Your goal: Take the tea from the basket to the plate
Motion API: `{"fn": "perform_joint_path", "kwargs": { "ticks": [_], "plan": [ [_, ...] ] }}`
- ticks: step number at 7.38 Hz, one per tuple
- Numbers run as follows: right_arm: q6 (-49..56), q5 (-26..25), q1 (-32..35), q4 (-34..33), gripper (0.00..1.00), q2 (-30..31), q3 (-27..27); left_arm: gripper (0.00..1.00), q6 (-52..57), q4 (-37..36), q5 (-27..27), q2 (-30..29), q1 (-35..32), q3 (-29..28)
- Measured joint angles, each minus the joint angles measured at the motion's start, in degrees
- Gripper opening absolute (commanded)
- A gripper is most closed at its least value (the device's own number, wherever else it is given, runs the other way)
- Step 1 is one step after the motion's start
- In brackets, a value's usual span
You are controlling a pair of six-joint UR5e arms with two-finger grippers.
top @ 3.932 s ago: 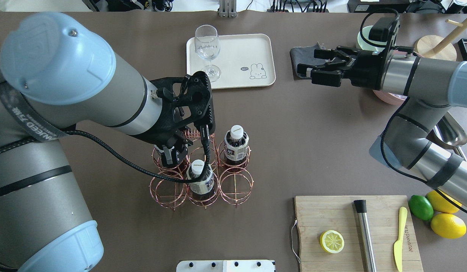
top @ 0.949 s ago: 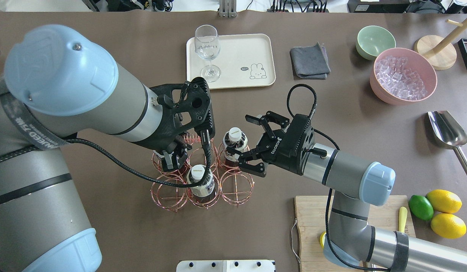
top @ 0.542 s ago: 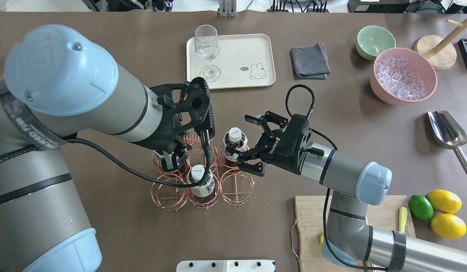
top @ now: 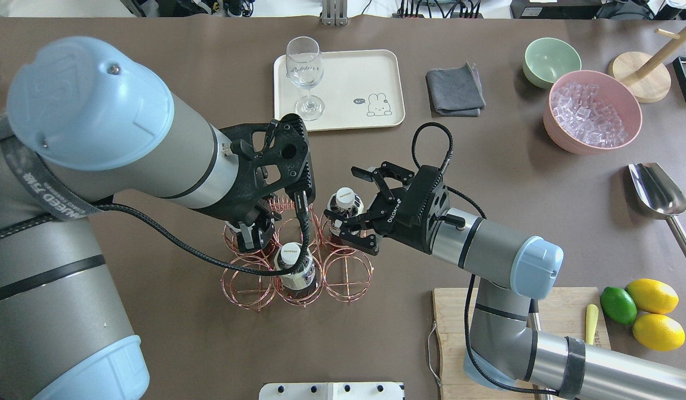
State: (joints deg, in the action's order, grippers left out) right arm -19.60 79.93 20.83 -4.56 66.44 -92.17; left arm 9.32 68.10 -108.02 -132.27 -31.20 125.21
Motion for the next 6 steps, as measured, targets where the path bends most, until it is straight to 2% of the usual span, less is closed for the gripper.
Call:
{"fn": "perform_joint_path", "kwargs": {
  "ticks": [1,2,3,6],
  "plan": [
    [0.0,-0.03,0.0,-0.04,0.33,0.0,0.1,0.0,0.04,-0.07,0.0,0.04,-0.04,0.01],
    [0.0,-0.04,0.0,-0.04,0.11,0.0,0.3,0.0,0.06,-0.13,0.0,0.03,-0.06,0.03],
    [-0.06,-0.03,0.02,0.0,0.0,0.01,0.45,0.0,0.08,-0.19,0.0,0.04,-0.08,0.07],
    [-0.36,-0.04,0.09,0.08,0.0,0.16,0.45,0.0,0.08,-0.32,0.0,0.03,-0.15,0.17]
  ]
}}
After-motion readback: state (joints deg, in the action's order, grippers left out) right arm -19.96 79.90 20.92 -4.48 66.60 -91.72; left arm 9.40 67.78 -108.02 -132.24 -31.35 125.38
